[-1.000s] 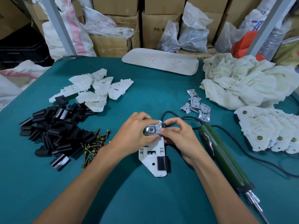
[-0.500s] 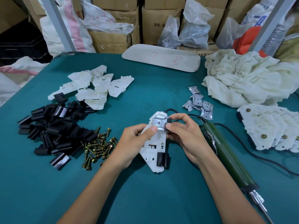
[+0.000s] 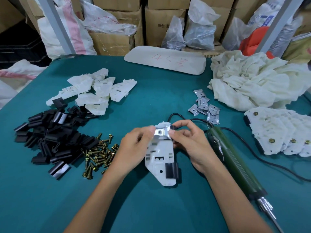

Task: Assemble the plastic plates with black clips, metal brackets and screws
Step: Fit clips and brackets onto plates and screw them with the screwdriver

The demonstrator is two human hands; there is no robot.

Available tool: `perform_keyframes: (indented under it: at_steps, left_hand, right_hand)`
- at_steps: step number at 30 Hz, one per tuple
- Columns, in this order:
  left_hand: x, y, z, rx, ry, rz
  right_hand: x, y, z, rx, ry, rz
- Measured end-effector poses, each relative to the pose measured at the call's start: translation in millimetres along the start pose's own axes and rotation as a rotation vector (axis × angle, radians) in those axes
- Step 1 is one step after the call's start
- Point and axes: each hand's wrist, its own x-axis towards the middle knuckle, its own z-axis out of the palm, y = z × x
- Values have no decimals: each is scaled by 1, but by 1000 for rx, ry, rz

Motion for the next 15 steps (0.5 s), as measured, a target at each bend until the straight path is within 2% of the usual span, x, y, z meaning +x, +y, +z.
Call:
perform_keyframes:
  at_steps: [2, 4, 6, 11, 15]
  left_hand:
    - [14, 9, -1, 113, 197, 32]
    - [39, 25, 5, 227, 249, 56]
    - [71, 42, 21, 326, 153, 53]
    - [142, 74, 79, 509, -213, -66]
    - [170, 77, 107, 637, -284, -149]
  right_hand:
    - [0, 5, 1, -211, 60, -52]
    - [1, 12, 1, -518, 203, -184]
    - [2, 16, 3, -672, 301, -283]
    - [3, 16, 4, -636, 302, -286]
    - [4, 16, 3, -637, 288, -298]
